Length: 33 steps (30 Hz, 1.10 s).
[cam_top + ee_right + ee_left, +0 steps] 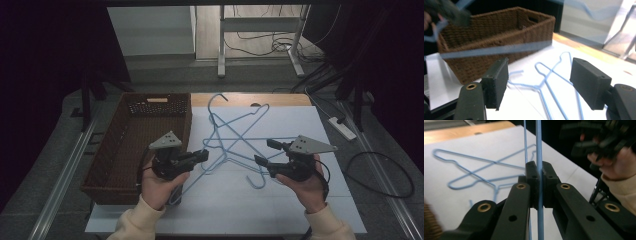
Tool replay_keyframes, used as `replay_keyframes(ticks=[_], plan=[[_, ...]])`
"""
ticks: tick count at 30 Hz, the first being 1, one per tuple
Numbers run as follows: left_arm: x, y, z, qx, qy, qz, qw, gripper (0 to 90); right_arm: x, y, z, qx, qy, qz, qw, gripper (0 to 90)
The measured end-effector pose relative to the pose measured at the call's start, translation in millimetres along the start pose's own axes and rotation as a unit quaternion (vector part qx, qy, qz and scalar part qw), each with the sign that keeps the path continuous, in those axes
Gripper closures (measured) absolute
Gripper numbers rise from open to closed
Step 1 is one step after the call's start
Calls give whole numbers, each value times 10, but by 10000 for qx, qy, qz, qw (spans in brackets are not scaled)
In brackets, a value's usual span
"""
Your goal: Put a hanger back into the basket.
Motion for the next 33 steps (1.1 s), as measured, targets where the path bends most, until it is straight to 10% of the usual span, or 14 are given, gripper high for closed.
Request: replay_keyframes(ticks=[12, 33], plan=[[586, 446, 37, 145, -569, -412, 9974, 857, -30, -199, 378, -278, 386, 268, 9985, 294], [1015, 1177, 128, 357, -626, -1050, 9919, 857, 18, -340, 679, -494, 719, 491, 9950, 289]])
Point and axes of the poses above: each handheld gripper's, and its own axes: x roughly backward along the jaws, z roughly out of its underside, y roughly to its left, the point moved 4 cm from there along -x, roughly forward along the jaws, and after that the axes turned 8 degrees about y, right-handed, at the moved point
